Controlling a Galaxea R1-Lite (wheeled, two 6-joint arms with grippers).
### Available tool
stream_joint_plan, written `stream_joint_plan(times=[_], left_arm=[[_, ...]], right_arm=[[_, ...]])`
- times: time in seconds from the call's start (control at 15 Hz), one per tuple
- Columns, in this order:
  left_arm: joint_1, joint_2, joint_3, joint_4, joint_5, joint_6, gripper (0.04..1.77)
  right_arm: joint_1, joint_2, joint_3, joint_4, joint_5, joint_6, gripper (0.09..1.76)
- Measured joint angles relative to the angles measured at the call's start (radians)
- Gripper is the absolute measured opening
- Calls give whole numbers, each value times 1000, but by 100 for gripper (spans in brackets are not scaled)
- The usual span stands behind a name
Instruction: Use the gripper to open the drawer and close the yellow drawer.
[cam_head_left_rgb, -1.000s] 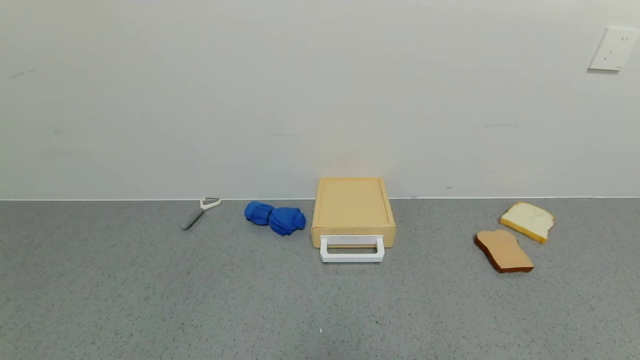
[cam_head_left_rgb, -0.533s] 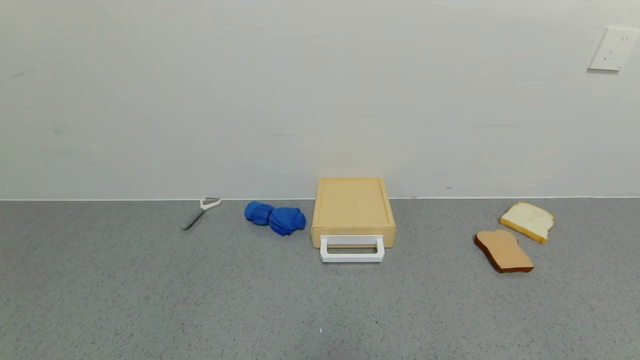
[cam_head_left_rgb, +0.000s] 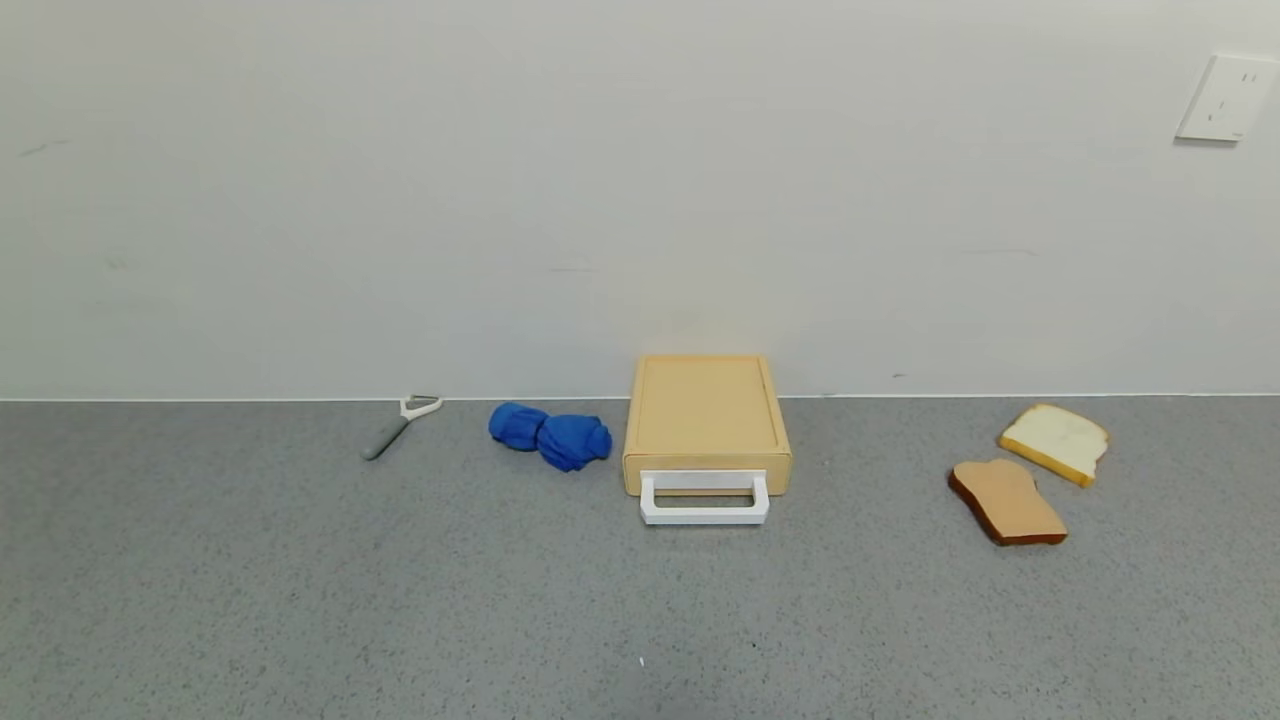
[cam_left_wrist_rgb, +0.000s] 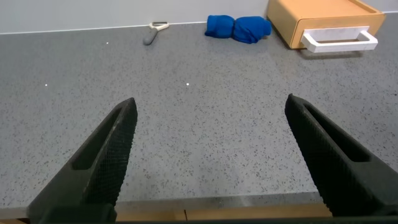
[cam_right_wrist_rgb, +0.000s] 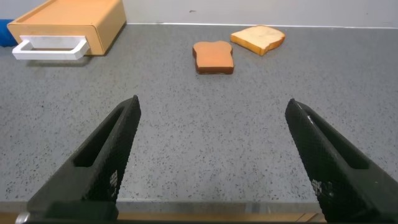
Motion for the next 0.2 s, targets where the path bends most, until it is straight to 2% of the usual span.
stream_joint_plan(times=[0.2], left_arm=[[0,0,0,0,0,0,172]], right_arm=[[0,0,0,0,0,0,171]])
